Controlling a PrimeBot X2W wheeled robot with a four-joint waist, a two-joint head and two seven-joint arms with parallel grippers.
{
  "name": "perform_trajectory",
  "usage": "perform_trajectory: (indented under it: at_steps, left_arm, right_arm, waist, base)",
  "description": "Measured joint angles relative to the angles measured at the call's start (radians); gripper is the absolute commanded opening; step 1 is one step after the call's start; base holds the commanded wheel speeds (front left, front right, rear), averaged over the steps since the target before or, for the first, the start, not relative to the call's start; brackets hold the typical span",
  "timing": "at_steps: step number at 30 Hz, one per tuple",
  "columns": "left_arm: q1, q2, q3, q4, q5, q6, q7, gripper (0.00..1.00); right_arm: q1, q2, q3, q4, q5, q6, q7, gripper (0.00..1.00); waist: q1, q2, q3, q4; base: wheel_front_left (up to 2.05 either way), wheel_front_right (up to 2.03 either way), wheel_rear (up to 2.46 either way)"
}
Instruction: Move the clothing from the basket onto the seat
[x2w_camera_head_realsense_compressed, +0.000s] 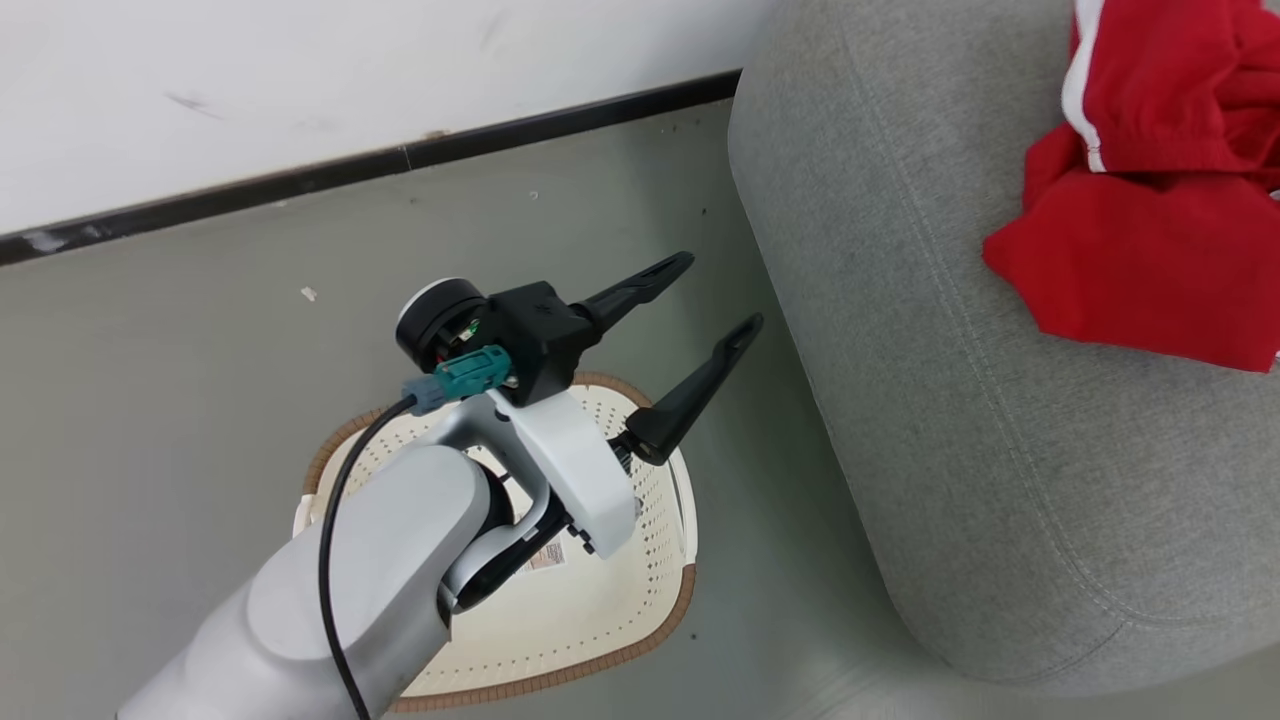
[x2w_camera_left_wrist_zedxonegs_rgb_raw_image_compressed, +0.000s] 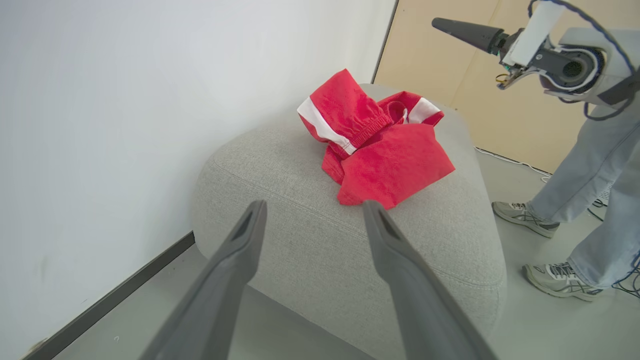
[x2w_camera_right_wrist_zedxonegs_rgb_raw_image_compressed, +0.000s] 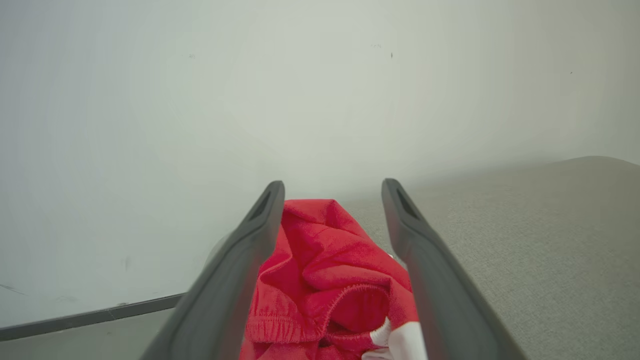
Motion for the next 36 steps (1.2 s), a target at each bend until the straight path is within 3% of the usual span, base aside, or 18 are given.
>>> perform_trajectory:
  at_steps: [14,36]
  left_arm:
    - [0.071,0.011,0.065,0.041,-0.033,0.02,-0.075,1.0]
    - [0.26,0.09,0.206,0.098,-0.071,0.143,-0.192,1.0]
  right_arm:
    - [0.062,0.042,-0.013,-0.188,-0.051,0.0,-0.001,1.0]
    - [0.244,0.158,0.119,-0.27,-0.083,0.0,-0.001,1.0]
  waist:
    - [0.0,0.0,-0.105,0.007]
    - [0.0,0.0,-0.247,0.108]
  base:
    - [0.0,0.0,0.0]
    - [0.0,0.0,0.0]
